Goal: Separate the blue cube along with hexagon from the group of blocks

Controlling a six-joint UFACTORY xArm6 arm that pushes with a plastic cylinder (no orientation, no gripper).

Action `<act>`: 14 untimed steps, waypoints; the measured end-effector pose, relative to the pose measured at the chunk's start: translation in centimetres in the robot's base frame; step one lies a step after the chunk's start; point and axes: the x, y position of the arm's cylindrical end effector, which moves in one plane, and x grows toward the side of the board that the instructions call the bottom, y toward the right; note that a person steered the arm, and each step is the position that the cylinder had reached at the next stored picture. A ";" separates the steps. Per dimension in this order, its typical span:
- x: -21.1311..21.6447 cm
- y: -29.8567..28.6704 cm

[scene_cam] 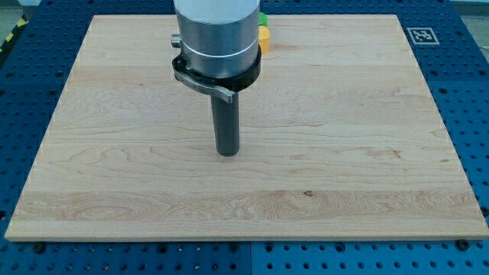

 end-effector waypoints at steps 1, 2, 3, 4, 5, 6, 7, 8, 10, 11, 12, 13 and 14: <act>0.0 0.0; 0.0 0.1; 0.0 0.1; 0.3 0.1; 0.4 0.1; 1.1 0.1; 2.0 0.1; 3.1 0.1; 3.3 0.1; 1.7 1.3; -4.0 0.7; -7.3 -7.2; -12.5 -15.8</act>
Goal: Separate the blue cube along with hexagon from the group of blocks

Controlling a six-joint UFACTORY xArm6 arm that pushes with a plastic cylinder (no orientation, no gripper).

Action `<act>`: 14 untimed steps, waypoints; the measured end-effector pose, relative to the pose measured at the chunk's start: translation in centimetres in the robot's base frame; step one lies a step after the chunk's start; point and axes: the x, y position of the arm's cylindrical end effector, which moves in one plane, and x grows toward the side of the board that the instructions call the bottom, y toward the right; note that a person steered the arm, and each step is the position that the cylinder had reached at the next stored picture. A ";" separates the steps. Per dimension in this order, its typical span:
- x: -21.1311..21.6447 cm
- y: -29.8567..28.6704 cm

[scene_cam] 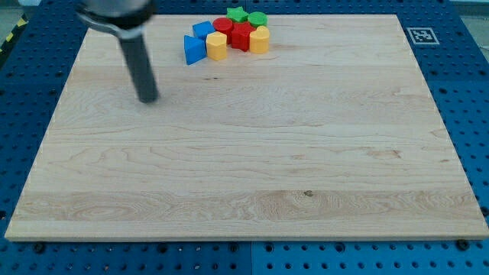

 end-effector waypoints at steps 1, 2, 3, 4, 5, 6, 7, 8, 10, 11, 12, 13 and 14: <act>-7.9 -2.4; -14.7 1.6; -17.3 3.9; -17.6 4.0; -16.9 4.1; -15.5 5.8; -13.6 8.0; -11.8 9.6; -8.4 11.2; -8.4 12.1; -8.8 12.9; -9.1 13.3; -9.1 15.5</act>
